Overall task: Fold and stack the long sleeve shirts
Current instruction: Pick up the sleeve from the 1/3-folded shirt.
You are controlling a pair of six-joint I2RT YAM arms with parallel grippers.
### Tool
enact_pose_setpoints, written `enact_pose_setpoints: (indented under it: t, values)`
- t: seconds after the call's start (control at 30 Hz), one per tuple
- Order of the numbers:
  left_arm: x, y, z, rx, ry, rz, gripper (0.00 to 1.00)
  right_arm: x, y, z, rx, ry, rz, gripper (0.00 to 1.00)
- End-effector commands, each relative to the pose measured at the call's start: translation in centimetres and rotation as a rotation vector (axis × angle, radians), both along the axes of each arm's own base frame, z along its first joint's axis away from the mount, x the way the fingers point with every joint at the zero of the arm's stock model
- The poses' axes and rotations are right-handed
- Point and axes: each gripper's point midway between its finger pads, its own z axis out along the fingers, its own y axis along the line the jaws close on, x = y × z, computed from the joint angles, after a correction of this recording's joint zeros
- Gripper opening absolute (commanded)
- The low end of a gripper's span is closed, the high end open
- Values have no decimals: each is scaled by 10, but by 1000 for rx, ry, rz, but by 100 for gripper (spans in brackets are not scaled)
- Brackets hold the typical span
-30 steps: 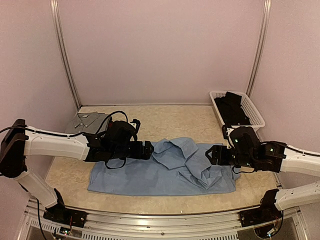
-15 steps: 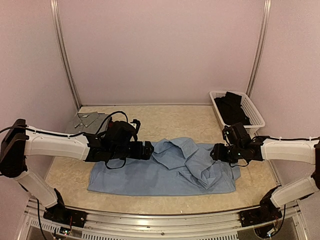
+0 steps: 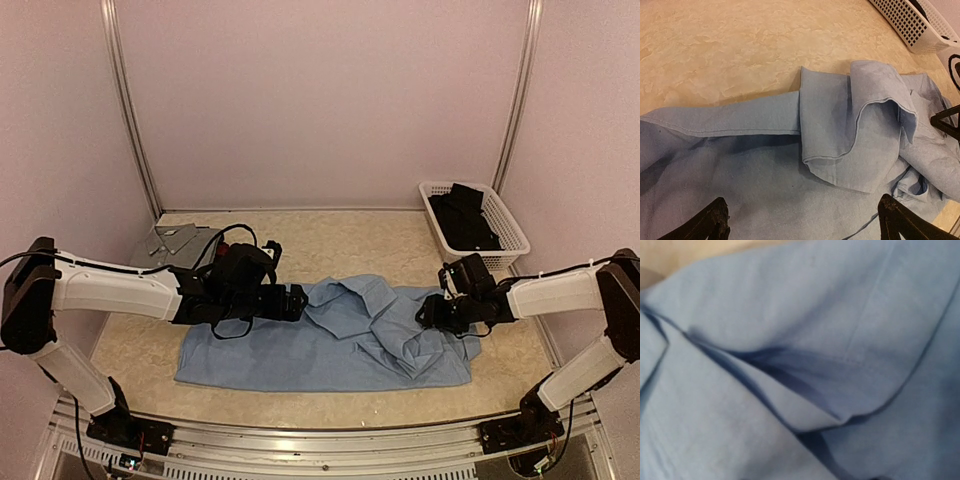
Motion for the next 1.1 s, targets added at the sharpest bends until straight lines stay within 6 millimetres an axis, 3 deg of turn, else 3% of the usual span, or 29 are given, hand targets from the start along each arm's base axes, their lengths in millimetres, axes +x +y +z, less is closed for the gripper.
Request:
enact_pose_setpoints:
  t: [0.0,0.3,0.6,0.77,1.07]
  values:
    - [-2,-2,-5,2,7,-4,99,2,3,-7,32,3,12,53]
    - [-2,-2,-6,0,11,-1,99,7,6,2,72,-43,5,37]
    - [-1,2,-6,12,9,13,99,14,8,20,87,-107,15,4]
    - [1,4,1,-1,-7,27,99,19,12,53,73,-183,73,0]
    - [-5,-18,31,-156,-16,-64,99,19,18,142,28,-372,232,0]
